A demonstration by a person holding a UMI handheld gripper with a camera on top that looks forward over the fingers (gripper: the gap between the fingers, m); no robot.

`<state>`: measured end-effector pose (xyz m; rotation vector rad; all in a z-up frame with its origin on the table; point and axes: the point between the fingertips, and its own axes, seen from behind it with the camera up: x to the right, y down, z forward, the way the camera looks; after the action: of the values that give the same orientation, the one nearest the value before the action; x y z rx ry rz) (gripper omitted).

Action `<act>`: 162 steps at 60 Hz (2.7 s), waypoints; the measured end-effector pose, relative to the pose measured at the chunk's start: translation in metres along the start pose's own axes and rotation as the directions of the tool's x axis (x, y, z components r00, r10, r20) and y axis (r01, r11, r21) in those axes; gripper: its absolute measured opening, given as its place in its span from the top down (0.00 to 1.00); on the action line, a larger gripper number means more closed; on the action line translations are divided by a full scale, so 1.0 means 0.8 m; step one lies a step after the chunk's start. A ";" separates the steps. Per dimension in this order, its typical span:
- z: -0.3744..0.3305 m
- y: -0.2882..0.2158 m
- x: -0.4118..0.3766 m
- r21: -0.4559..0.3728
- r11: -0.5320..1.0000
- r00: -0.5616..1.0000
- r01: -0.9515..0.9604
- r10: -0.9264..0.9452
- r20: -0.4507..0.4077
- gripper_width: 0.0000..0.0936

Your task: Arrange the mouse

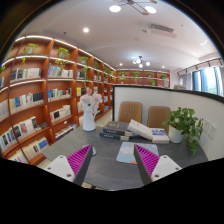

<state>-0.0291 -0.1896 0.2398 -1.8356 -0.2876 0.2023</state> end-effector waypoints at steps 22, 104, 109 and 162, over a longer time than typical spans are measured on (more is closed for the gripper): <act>0.028 0.156 -0.066 -0.219 0.976 1.000 0.007 -0.003 0.015 0.13; 0.458 0.199 -0.109 -0.460 0.848 0.944 -0.263 0.128 -0.305 0.43; 0.454 0.203 -0.109 -0.504 0.820 0.949 -0.270 0.137 -0.285 0.50; 0.358 -0.070 0.222 -0.324 0.942 0.960 -0.090 -0.004 -0.280 0.57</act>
<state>0.0536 0.1411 0.2157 -2.1790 -0.0863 -0.0818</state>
